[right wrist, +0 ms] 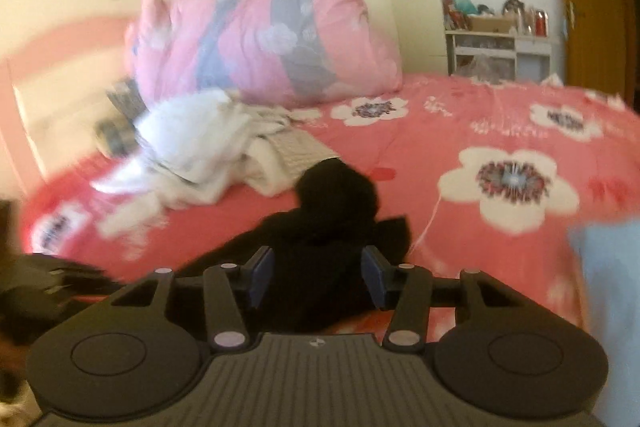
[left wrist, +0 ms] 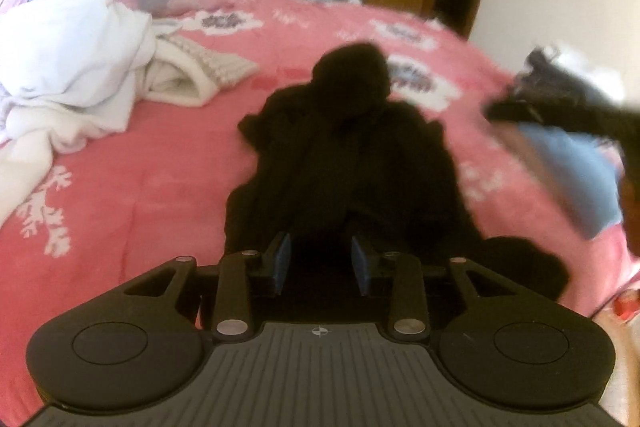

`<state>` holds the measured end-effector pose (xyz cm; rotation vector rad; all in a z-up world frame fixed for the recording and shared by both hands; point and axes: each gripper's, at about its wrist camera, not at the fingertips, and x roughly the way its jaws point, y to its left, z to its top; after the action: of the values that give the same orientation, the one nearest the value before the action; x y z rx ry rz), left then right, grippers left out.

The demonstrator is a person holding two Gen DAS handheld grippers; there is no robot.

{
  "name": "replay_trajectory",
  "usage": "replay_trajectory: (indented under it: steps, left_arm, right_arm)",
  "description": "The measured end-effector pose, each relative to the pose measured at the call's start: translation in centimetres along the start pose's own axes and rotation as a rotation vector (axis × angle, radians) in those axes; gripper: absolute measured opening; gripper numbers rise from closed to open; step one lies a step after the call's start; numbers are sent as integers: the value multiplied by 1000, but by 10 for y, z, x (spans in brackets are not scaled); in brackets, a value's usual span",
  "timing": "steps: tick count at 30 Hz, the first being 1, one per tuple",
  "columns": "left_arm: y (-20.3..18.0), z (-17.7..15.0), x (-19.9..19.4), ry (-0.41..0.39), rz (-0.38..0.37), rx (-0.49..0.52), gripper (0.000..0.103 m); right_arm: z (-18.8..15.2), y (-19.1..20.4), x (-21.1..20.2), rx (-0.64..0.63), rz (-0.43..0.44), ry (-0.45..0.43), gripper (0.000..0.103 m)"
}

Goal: Fold clothes
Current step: 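Lift the black shirt with both grippers and pull it apart, then raise the black shirt high with both grippers and shake it out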

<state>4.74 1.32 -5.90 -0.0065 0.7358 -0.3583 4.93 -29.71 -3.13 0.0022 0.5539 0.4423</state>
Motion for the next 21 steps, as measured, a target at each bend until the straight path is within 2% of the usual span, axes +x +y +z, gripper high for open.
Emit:
replay_trajectory:
  steps: [3, 7, 10, 11, 13, 15, 16, 18, 21]
  left_arm:
    - [0, -2, 14, 17, 47, 6, 33]
    - [7, -4, 19, 12, 51, -12, 33]
    - [13, -5, 21, 3, 47, -33, 20]
    - [16, -5, 22, 0, 46, -40, 18]
    - [19, -6, 22, -3, 38, -56, 18]
    - [19, -5, 21, -5, 27, -63, 18]
    - [17, -5, 20, -12, 26, -54, 20]
    - [12, -5, 18, -26, 26, -39, 25]
    - [7, -1, 17, -42, 29, -47, 32]
  right_arm:
    - [10, 4, 48, -133, -54, 49, 50]
    - [11, 10, 96, -290, -78, 133, 49]
    - [10, 18, 117, -388, -77, 179, 46]
    - [9, 20, 124, -421, -77, 195, 42]
    - [8, 25, 138, -487, -77, 226, 37]
    - [12, 26, 139, -473, -142, 174, 15]
    - [16, 26, 135, -450, -158, 137, 13]
    - [26, 29, 121, -391, -205, 7, 12]
    - [33, 49, 90, -385, -267, -180, 11]
